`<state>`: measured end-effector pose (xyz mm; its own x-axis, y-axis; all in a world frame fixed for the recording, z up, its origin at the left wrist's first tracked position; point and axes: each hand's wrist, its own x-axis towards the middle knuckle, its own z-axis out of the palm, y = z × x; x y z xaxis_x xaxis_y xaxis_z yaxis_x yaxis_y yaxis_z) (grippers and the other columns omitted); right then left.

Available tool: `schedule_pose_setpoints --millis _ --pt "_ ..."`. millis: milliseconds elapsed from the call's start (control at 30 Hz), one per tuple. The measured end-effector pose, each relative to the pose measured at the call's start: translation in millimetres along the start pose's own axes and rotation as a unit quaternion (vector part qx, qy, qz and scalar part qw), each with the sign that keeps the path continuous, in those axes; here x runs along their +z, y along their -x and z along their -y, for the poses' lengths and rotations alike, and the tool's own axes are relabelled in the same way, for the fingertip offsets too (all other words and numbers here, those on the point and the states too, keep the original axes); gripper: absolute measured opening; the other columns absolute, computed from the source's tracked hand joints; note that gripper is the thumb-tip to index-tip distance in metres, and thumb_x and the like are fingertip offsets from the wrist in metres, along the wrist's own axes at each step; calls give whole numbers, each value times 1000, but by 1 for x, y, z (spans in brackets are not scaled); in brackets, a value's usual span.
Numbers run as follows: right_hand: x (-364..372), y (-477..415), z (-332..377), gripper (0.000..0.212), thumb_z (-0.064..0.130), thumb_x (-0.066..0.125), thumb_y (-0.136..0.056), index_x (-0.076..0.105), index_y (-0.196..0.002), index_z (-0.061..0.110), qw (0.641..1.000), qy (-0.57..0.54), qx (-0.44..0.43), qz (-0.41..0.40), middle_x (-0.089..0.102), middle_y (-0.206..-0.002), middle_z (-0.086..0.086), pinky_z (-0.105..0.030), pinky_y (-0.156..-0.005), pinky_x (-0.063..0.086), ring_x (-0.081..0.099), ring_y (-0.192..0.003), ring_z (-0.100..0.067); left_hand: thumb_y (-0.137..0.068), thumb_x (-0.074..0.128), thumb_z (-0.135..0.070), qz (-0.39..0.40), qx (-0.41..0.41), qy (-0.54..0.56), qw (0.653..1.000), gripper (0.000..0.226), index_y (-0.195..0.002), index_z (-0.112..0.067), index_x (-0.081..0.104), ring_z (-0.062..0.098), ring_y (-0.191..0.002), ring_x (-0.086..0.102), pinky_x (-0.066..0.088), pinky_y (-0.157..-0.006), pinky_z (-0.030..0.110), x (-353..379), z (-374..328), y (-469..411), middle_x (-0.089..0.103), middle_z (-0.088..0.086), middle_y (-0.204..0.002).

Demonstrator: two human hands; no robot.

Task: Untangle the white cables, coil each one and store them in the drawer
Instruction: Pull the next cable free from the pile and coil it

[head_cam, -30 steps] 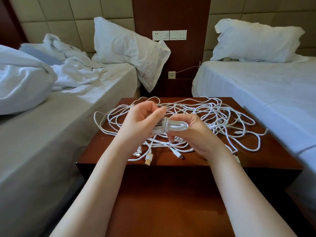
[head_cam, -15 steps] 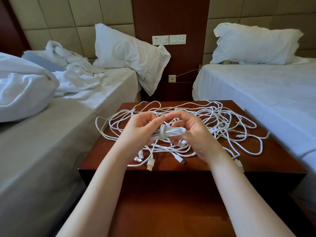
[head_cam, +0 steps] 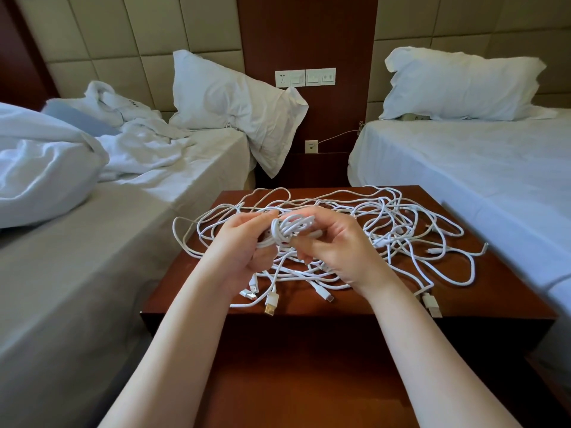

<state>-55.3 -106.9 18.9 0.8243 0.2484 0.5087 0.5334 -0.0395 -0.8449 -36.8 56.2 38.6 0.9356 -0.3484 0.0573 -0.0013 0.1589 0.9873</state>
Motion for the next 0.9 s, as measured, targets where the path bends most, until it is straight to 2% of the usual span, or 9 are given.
schedule_pose_setpoints --millis 100,167,233,300,367,467,533,700,900 --pt "-2 0 0 24 3 68 -85 70 -100 21 1000 22 5 6 67 -82 1 -24 -59 52 59 -64 -14 -99 43 -16 -4 -46 0 999 46 -55 -11 53 6 -29 21 17 -33 14 -2 3 -1 29 -4 -37" --pt "-3 0 -2 15 7 69 -85 72 -97 15 999 35 5 -1 66 -79 -4 -26 -59 53 58 -63 -16 -98 44 -15 -7 -65 -23 998 49 -50 -14 56 7 -30 22 18 -34 15 -1 5 -1 31 -3 -38" --pt "-4 0 -4 11 9 69 -85 72 -96 8 999 38 14 -15 64 -74 -8 -27 -59 52 57 -62 -17 -97 47 -16 -43 -55 -89 994 42 -60 -12 65 9 -37 29 23 -37 19 4 7 -3 39 -1 -43" --pt "-4 0 -4 8 8 68 -86 72 -93 11 998 41 33 -32 63 -66 -2 -24 -58 51 57 -59 -13 -98 50 -21 -114 2 -183 977 31 -81 -3 69 15 -48 41 36 -47 27 8 12 -4 53 6 -54" --pt "-4 0 -3 6 11 68 -87 72 -90 13 996 29 49 -67 61 -58 2 -22 -58 49 55 -54 -11 -99 47 -21 -161 111 -255 947 34 -86 3 66 19 -58 48 40 -58 34 12 18 -4 61 16 -66" --pt "-10 1 0 10 16 66 -89 73 -93 10 991 4 63 -119 58 -56 0 -17 -55 46 53 -52 -9 -101 42 -20 -103 218 -314 918 32 -77 -12 61 1 -59 51 38 -56 14 20 21 4 57 1 -63" --pt "-13 2 2 10 17 65 -90 73 -93 12 990 8 66 -126 58 -58 -2 -17 -56 45 53 -55 -11 -99 45 -21 -69 247 -358 898 25 -77 -26 54 2 -58 49 38 -54 15 23 23 6 54 -5 -64" --pt "-10 -2 4 7 18 63 -93 70 -95 16 990 16 61 -126 58 -56 2 -19 -54 46 53 -55 -11 -99 46 -16 -84 311 -321 891 10 -102 -26 45 28 -50 42 34 -48 36 25 32 0 50 18 -58" --pt "-5 -3 10 22 18 64 -92 48 -106 14 986 -39 86 -137 58 -59 2 -20 -52 45 54 -54 -9 -100 43 -11 -118 314 -235 912 21 -96 -28 55 4 -46 46 36 -45 17 29 30 0 49 -7 -53"
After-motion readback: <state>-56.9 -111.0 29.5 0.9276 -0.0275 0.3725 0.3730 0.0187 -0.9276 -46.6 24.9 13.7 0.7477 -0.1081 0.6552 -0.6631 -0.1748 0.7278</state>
